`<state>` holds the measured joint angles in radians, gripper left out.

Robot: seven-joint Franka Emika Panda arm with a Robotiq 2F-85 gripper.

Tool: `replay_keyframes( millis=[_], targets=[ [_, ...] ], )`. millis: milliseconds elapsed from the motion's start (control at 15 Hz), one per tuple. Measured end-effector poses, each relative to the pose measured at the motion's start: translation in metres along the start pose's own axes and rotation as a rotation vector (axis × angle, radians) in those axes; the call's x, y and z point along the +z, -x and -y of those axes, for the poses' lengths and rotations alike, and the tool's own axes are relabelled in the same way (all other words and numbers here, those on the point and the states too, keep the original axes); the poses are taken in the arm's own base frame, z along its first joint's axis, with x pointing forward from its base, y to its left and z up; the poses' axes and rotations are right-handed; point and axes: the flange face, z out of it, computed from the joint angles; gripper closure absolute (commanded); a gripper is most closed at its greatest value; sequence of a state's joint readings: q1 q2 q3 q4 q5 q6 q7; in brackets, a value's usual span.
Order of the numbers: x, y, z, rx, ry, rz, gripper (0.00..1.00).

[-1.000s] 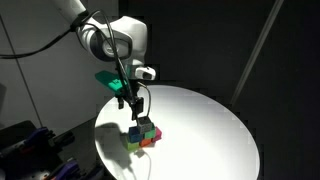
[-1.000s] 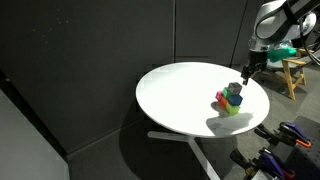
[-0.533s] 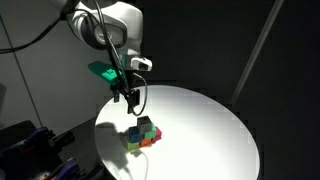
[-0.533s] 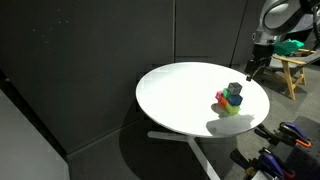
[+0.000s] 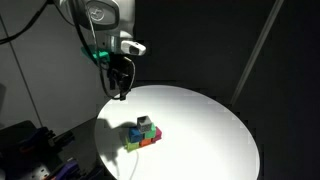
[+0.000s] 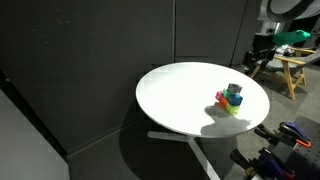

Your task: Pick up the gray block and put it between the green and the blue blocks tops

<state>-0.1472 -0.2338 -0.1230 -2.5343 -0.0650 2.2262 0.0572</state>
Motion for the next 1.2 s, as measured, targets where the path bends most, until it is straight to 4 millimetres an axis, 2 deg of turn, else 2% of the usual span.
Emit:
replay_keyframes(
  millis=[333, 600, 933, 1200],
  targets=[
    [-0.024, 0.007, 0.026, 0.103, 0.014, -0.032, 0.0],
    [-0.041, 0.012, 0.042, 0.112, 0.02, -0.074, 0.0],
    [-0.056, 0.021, 0.051, 0.081, 0.026, -0.104, 0.0],
    [-0.063, 0.028, 0.051, 0.049, 0.03, -0.094, 0.0]
  ],
)
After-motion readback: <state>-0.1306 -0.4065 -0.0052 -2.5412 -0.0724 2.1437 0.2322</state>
